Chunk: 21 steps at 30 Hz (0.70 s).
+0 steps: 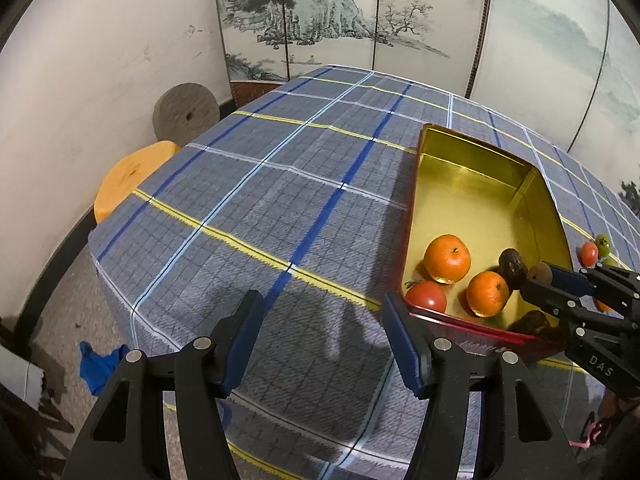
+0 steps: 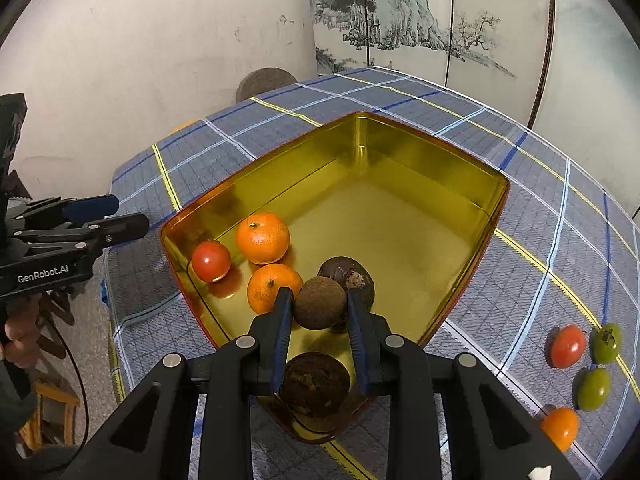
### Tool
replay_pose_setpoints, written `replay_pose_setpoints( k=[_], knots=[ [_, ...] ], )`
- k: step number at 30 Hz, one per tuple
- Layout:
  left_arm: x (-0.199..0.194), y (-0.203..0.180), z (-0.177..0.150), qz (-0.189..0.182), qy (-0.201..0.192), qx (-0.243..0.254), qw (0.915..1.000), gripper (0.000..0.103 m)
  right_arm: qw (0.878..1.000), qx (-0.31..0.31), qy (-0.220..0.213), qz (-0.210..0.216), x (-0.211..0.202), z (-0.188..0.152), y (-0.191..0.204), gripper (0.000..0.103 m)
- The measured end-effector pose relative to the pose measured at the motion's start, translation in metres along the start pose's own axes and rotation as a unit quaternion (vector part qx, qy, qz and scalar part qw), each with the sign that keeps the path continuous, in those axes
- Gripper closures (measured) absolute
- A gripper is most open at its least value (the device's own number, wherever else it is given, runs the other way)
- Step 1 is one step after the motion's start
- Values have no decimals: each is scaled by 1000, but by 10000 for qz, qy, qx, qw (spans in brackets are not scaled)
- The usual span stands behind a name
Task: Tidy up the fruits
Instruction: 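Carry the kiwi with the right gripper into the tray and open it, then return the right gripper to the fruits and grasp the orange tomato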
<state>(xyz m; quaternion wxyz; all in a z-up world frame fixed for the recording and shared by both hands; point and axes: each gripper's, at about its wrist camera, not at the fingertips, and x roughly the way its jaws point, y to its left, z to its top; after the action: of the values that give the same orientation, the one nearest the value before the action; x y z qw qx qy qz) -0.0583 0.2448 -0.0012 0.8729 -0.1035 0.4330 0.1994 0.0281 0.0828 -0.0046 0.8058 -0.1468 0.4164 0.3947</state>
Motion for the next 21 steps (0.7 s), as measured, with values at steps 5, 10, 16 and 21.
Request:
replay_pose_setpoints(
  k=[5, 10, 16, 21],
  knots=[
    [0, 1, -2, -35, 29, -23, 10000, 41, 10000, -33, 57, -44, 4, -1, 2, 78],
    [1, 1, -2, -63, 42, -21, 10000, 41, 10000, 47, 45, 6, 5, -2, 1, 77],
    [0, -4, 0, -118, 42, -1, 9999, 40, 10000, 87, 25, 7, 4, -2, 0, 75],
    [-2, -10, 2, -166, 2, 60, 9998, 40, 9998, 183, -84, 60, -6, -3, -3, 73]
  ],
)
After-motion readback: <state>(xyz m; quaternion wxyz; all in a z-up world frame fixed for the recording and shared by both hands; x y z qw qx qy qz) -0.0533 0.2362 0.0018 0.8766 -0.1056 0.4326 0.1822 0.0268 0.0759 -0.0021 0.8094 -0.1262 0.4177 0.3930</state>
